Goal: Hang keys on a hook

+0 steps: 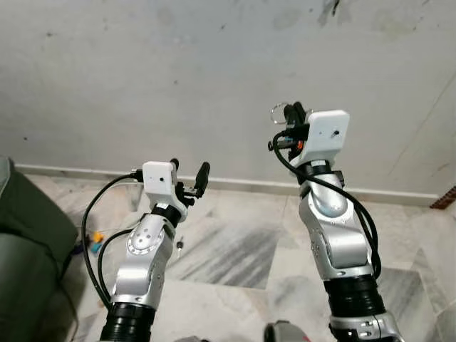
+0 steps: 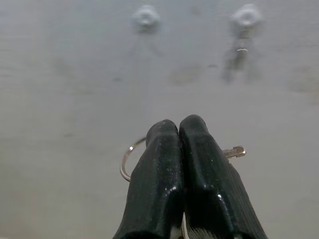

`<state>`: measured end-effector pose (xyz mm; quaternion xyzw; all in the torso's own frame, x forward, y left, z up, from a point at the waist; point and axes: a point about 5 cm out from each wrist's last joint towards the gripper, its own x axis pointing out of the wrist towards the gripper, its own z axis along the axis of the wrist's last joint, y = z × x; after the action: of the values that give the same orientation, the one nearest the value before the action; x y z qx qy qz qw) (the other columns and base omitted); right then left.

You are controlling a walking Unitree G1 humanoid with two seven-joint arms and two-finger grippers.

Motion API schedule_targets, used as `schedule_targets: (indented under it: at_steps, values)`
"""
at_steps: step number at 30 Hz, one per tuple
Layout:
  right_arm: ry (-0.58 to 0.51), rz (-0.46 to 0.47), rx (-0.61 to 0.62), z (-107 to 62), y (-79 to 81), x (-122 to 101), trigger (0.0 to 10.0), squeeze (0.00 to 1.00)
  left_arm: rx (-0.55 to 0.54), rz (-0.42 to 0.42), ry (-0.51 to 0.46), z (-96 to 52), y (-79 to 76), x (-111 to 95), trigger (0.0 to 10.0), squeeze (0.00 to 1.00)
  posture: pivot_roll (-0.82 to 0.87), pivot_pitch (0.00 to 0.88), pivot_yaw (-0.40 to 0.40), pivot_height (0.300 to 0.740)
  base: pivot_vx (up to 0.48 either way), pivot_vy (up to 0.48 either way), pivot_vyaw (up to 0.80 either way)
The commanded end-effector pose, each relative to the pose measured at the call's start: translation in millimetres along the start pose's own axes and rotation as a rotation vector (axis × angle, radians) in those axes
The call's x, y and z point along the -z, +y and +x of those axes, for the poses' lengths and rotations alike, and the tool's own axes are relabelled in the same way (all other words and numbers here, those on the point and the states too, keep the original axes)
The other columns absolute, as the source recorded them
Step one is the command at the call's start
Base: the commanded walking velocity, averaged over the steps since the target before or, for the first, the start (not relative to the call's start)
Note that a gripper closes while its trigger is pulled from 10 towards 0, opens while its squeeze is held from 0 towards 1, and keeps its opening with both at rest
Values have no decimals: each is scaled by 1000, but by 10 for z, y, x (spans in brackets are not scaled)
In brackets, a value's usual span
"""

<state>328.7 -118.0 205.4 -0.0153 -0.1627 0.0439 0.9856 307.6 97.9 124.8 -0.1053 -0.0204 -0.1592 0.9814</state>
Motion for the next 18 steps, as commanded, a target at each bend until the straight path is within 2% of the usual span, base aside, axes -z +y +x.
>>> schedule_targets:
  at_steps: [1,16,18]
  values:
    - [-35,19,-24,17,98,-78,10000,0,-21,22,-5,-16,90,-36,10000,0,-14,140,70,740,382,251,0]
    - [-37,24,-21,11,106,-71,10000,0,-19,32,0,-28,93,-35,10000,0,-7,144,73,740,384,270,0]
    - [-39,24,-21,11,109,-74,10000,0,-17,32,0,-33,87,-32,10000,0,-7,146,73,740,424,0,0]
